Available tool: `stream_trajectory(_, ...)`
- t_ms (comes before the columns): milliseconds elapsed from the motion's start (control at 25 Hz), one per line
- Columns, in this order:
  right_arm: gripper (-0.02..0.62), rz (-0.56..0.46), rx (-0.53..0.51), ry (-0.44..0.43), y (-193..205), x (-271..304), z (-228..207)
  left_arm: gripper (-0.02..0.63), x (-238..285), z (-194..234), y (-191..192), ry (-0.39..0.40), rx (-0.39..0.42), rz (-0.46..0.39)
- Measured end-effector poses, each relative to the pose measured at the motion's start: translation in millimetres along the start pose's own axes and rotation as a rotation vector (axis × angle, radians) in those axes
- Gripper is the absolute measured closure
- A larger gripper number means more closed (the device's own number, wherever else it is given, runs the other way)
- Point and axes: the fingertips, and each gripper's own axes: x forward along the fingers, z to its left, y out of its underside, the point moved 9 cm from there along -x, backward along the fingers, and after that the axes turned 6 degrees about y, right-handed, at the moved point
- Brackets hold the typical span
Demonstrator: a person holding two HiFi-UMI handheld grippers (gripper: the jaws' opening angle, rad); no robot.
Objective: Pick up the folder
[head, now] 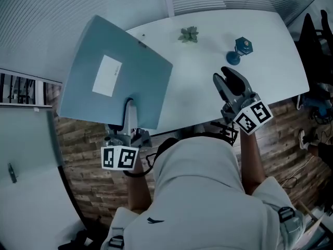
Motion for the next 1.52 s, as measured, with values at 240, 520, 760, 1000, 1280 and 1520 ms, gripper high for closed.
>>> stream_trajectory(240, 0.595, -0.002, -0.164, 0.127, 5.7, -3.3, 6.3, 0.281, -25.6, -12.1, -1.9, -0.179, 0.286, -0.017)
stream_trajectory(520, 0.595, 0.0, -0.212, 0.183, 6.5, 0.4, 4.0, 0.285, -30.4, -21.8, 10.5, -0.175, 0.408, 0.026)
stream_trajectory(760, 0.595, -0.019, -0.218, 0.189, 1.1, 6.1, 3.8, 0.287, -29.0, -17.7, 13.2, -0.16, 0.374, 0.038)
stream_trajectory(1000, 0.595, -0.021, -0.216, 0.182, 0.0, 7.3, 4.4, 0.29, -26.9, -15.7, 17.2, -0.16, 0.336, 0.043)
stream_trajectory(1280, 0.597, -0.026, -0.243, 0.193, -3.8, 8.4, 7.5, 0.291, -27.6, -12.6, 17.7, -0.166, 0.296, 0.047)
stream_trajectory(1520, 0.597, -0.024, -0.231, 0.184, -2.8, 11.1, 9.5, 0.291, -28.3, -9.6, 18.7, -0.175, 0.272, 0.041)
